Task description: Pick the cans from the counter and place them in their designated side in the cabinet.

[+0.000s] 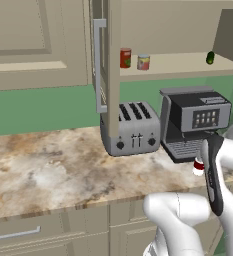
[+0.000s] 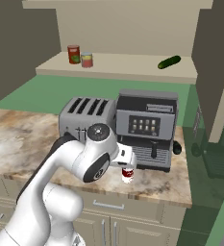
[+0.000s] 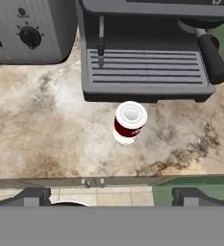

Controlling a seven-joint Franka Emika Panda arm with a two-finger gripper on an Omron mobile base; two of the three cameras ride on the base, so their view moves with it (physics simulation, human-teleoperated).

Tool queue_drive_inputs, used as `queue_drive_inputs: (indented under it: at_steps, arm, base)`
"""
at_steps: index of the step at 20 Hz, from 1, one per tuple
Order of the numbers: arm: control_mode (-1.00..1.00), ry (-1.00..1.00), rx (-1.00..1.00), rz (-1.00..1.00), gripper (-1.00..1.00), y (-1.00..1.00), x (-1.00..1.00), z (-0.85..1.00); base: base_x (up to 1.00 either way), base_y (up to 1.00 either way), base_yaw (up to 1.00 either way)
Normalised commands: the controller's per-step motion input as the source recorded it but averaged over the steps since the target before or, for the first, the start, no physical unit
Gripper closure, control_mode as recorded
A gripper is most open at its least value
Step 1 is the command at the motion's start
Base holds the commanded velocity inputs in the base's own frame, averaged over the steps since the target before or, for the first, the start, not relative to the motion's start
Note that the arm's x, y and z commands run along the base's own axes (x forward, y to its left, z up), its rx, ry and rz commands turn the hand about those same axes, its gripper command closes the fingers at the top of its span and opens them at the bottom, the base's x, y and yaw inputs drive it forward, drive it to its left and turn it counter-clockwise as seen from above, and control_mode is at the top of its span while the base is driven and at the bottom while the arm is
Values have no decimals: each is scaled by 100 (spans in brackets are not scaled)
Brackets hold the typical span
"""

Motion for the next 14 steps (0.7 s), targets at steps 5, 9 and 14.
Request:
queue_drive_inputs:
  at_steps: [5,9,14]
  arm:
    - [-100,0,0,0,-100,0,6,-6]
    - [-100,0,0,0,-100,-3,7,-5]
    - [-100,0,0,0,-100,-3,8,-6]
  base:
    - [0,0,0]
    - [0,0,0]
    - [0,0,0]
